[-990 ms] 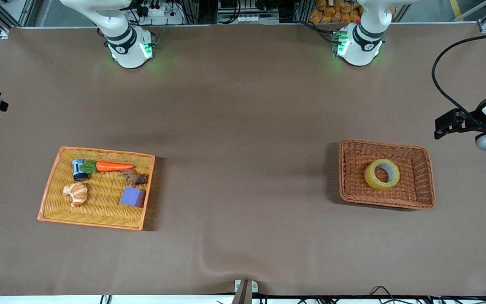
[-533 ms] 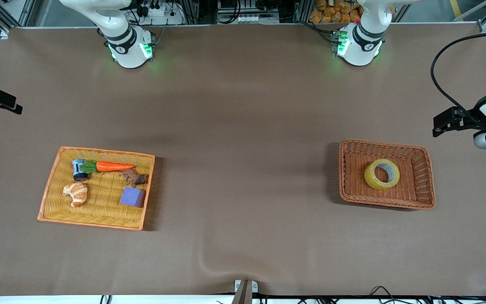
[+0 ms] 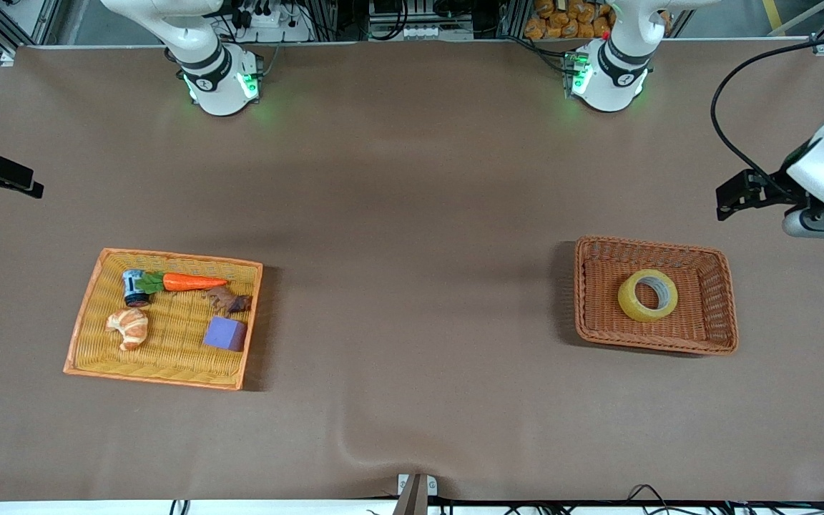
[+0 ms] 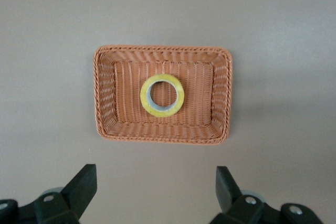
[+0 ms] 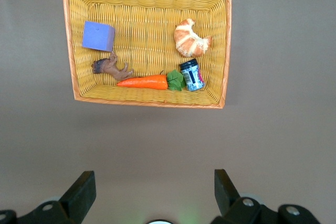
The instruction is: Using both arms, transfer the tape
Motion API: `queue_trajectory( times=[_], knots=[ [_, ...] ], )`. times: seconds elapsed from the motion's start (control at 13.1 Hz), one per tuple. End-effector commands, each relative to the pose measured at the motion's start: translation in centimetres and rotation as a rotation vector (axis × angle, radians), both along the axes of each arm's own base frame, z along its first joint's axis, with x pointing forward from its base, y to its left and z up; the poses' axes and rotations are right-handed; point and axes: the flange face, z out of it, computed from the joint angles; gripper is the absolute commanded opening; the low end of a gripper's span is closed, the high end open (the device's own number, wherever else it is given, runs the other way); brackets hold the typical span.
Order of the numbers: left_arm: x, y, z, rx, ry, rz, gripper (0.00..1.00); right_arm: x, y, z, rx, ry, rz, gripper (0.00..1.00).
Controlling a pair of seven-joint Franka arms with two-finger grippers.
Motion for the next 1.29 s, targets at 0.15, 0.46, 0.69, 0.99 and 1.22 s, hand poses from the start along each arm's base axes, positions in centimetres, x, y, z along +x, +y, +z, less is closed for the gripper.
queue_trajectory(
  times=[0.15,0.46,0.69,0.99,1.22],
  knots=[
    [-3.5,0.6,1.6,-0.016,-0.022,0.016,1.00,0.5,0.5,-0.2,-0.001,-0.040,-0.003,1.00],
    [-4.8,0.4,2.8,-0.056,0.013,0.019,1.00,-0.3,0.5,0.0,0.000,-0.050,0.000,1.00],
    [-4.6,0.5,4.1,-0.064,0.016,0.026,1.00,-0.5,0.4,0.4,-0.001,-0.069,-0.002,1.00],
    [-4.3,0.2,4.1,-0.054,0.040,0.020,1.00,-1.5,-0.1,1.1,0.002,-0.097,-0.012,1.00],
    [-4.3,0.3,4.3,-0.050,0.038,0.022,1.00,-1.5,0.6,0.4,-0.006,-0.079,0.004,1.00]
  ],
)
